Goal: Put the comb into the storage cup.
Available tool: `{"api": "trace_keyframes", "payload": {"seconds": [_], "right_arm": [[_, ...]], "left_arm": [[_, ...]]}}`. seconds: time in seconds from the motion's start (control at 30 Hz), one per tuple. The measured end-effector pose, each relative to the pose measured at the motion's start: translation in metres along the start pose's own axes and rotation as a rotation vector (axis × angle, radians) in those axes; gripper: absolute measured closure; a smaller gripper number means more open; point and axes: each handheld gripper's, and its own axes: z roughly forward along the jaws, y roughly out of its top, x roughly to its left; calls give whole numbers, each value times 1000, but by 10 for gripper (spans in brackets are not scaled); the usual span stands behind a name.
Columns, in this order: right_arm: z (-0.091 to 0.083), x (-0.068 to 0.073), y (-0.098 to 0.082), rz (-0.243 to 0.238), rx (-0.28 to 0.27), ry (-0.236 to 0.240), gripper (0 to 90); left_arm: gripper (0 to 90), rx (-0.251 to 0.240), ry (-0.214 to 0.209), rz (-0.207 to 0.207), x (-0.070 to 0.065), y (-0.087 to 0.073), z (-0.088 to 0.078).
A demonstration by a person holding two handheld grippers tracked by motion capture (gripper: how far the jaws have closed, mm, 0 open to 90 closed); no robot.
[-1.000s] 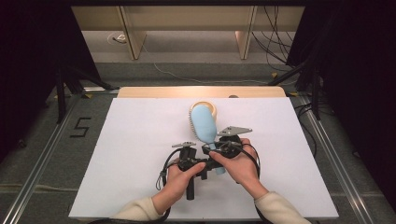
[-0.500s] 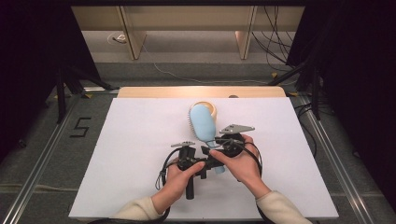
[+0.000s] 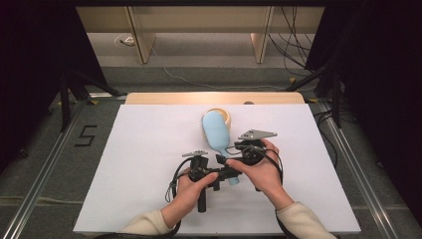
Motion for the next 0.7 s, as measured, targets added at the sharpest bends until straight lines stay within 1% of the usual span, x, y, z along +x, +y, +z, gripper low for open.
{"api": "trace_keyframes", "payload": {"seconds": [0.17,0.3,0.37,0.43,0.53,0.7], "right_arm": [[-5,0,4,-1,-19,-15,154],[-10,-1,7,-6,-51,-26,128],[-11,-1,10,-12,-72,-21,94],[-13,-1,13,-28,-81,-15,59],[-16,-2,20,-42,-104,-10,22],[-15,-3,33,-28,-130,-2,5]], "left_arm": [[655,3,5,5,0,0,0],[655,5,7,7,0,0,1],[655,7,10,10,0,0,1],[654,10,9,11,0,-1,1],[654,15,10,16,0,-1,1],[654,17,7,18,-1,-1,2]]}}
